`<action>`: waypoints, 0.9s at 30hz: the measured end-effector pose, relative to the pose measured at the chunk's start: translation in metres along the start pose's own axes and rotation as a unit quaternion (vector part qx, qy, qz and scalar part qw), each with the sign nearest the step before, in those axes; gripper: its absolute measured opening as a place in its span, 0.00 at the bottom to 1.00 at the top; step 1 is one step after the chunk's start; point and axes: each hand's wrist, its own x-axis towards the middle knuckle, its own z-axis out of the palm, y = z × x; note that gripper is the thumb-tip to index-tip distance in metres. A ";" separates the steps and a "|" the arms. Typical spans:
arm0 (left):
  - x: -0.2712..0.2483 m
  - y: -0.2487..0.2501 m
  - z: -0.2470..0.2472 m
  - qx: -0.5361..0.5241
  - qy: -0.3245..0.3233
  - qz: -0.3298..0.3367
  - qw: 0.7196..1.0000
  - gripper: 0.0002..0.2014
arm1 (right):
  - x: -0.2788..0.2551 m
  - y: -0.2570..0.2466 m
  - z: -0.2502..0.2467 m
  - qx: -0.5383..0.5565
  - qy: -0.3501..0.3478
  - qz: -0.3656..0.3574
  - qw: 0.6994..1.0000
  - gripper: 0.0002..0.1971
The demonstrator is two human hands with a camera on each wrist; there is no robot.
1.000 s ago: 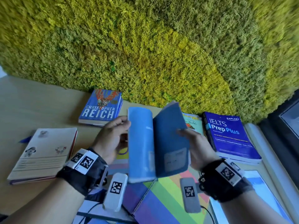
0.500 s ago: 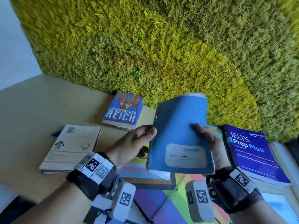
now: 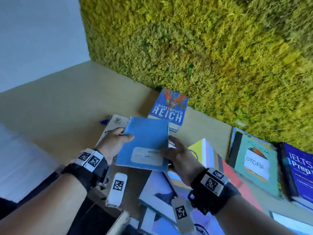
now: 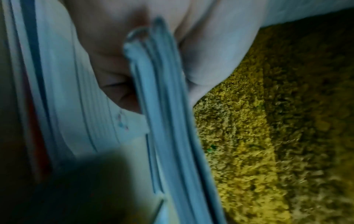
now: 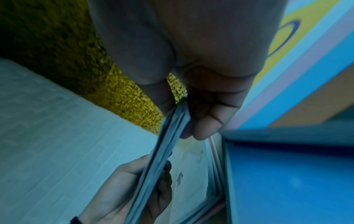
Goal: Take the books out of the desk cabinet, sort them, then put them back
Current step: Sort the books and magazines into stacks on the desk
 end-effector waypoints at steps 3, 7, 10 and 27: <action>0.019 -0.005 -0.028 0.068 0.015 0.020 0.997 0.19 | 0.022 -0.007 0.033 -0.033 0.011 0.013 0.999 0.26; 0.049 -0.006 -0.063 0.234 0.061 0.039 0.969 0.39 | 0.054 -0.016 0.062 -0.190 0.032 0.041 0.980 0.34; 0.050 -0.022 -0.078 0.385 0.050 -0.006 0.922 0.44 | 0.054 -0.021 0.077 -0.332 0.012 0.065 0.941 0.40; 0.000 -0.041 -0.003 0.441 0.027 0.155 0.884 0.29 | 0.005 -0.010 0.041 -0.228 -0.081 0.004 0.970 0.24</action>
